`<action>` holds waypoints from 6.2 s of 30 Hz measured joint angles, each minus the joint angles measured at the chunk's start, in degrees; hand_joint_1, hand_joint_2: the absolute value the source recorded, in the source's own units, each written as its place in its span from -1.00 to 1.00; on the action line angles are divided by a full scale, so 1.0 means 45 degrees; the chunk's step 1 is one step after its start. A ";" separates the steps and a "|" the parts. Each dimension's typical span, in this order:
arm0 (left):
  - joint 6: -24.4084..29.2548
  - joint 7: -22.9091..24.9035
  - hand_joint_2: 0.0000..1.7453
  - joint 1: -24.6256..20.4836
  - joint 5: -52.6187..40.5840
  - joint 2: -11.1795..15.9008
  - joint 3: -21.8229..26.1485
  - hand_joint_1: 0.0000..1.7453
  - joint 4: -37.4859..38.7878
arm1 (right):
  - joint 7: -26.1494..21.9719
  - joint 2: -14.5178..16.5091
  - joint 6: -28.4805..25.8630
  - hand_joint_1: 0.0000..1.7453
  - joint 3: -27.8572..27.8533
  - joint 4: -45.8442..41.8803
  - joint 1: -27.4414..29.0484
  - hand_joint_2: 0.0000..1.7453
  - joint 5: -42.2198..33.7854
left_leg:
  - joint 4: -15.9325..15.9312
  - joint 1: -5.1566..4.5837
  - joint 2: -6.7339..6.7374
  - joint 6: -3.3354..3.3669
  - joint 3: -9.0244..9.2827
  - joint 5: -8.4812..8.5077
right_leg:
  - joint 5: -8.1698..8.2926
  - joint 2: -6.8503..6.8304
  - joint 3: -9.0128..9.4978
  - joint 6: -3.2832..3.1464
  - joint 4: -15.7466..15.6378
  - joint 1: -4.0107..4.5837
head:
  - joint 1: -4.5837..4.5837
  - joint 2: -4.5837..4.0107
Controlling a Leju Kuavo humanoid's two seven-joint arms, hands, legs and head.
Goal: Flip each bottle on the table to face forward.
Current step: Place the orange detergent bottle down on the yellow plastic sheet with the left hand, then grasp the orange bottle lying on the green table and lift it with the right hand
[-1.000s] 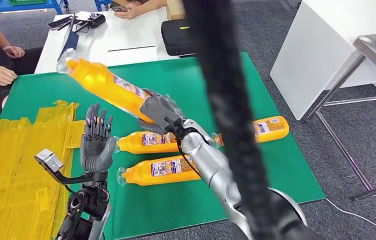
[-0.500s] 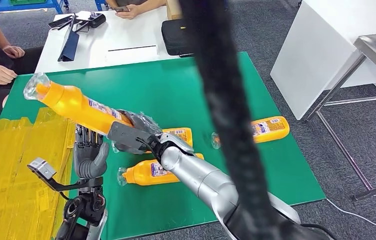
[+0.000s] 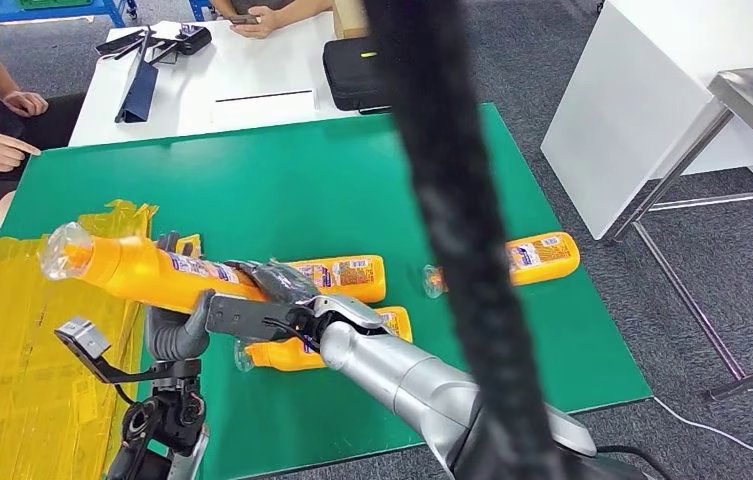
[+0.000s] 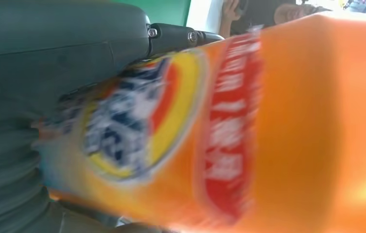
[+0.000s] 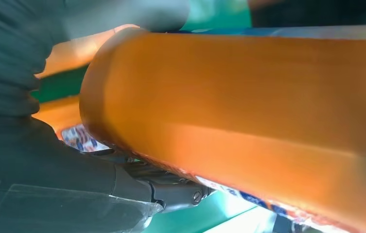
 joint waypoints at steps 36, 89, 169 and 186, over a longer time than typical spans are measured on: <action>0.0612 -0.0239 1.00 0.0325 -0.0877 0.0108 0.0238 1.00 0.0070 | 0.0132 0.0051 0.0058 1.00 0.0797 0.0324 0.0175 1.00 0.0549 | 0.0000 0.0000 -0.0001 0.0000 -0.0012 0.0001 | 0.0000 -0.0001 -0.0011 0.0000 0.0000 -0.0001 | 0.0000 0.0000; 1.1560 0.4364 1.00 0.0587 -2.2212 0.3887 0.4926 1.00 0.3903 | -0.1159 -0.5073 0.0518 -1.00 -0.3456 -0.6744 0.4574 1.00 0.4875 | -0.0017 -0.0002 -0.0066 -0.0041 0.0037 0.0000 | -0.0011 -0.0032 0.0043 -0.0020 0.0005 -0.0009 | -0.0004 0.0000; 1.1505 -0.0464 -1.00 0.0449 -1.6097 0.3333 0.5630 -1.00 0.4369 | 0.2277 -0.7672 0.0270 -1.00 -0.5850 -1.2930 0.9299 -1.00 0.9943 | -0.0020 -0.0012 -0.0137 -0.0056 0.0089 0.0019 | -0.0016 -0.0083 0.0097 -0.0022 0.0013 -0.0010 | -0.0001 0.0000; 0.8207 -0.0451 -1.00 -0.0352 -0.9263 0.4463 0.1512 -1.00 0.2585 | 0.1602 -0.6478 0.1115 -1.00 -0.6495 -1.1420 0.7957 -1.00 0.9693 | -0.0007 0.0002 -0.0112 -0.0039 -0.0022 0.0069 | 0.0010 -0.0081 -0.0021 -0.0026 0.0018 0.0000 | 0.0003 0.0000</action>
